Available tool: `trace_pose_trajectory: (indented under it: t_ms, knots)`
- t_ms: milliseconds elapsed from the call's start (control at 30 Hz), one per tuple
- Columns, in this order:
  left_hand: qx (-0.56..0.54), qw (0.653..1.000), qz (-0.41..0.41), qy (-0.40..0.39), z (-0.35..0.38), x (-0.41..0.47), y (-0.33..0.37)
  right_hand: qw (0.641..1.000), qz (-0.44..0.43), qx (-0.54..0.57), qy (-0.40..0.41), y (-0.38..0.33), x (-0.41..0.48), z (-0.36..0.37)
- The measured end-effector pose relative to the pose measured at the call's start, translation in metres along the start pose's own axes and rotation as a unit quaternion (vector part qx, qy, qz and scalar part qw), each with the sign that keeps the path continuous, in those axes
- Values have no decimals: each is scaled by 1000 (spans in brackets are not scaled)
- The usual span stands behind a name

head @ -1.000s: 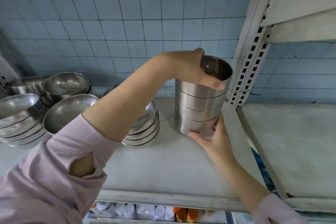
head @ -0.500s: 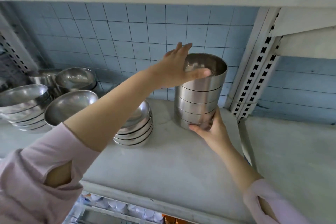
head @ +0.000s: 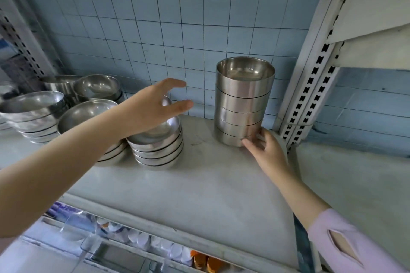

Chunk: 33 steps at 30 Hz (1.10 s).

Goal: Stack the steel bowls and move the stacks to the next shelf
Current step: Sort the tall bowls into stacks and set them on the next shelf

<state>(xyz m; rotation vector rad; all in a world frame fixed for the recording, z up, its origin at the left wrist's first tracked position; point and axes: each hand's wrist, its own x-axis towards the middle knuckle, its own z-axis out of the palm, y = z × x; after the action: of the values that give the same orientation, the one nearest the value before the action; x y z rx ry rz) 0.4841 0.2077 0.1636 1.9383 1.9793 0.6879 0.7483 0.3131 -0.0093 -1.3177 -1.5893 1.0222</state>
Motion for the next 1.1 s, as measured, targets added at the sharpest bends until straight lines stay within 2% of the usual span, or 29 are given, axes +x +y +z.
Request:
trace_pose_trajectory:
  t_ms: [67,133,400,567,733,867,967,1100]
  knots:
    - [2,1000,6,-5,-5,-17,-8,998,13,31,55,-10,-17,1]
    - [36,999,21,-8,-13,-29,-18,996,4,47,77,-33,-34,-1]
    - [110,994,22,-4,-73,2,-96,990,-94,76,-71,-133,-43,49]
    - [78,995,-56,-29,-119,35,-165,984,-112,-11,-140,-191,-11,118]
    - [128,982,-106,-90,-138,68,-226,966,-38,-157,-200,-223,31,180]
    - [189,966,-115,-137,-127,94,-251,935,70,-265,-224,-228,58,218]
    - [233,951,-120,-162,-116,109,-256,915,158,-291,-229,-228,72,242]
    - [222,950,-145,-164,-101,127,-274,897,170,-345,-217,-229,88,266]
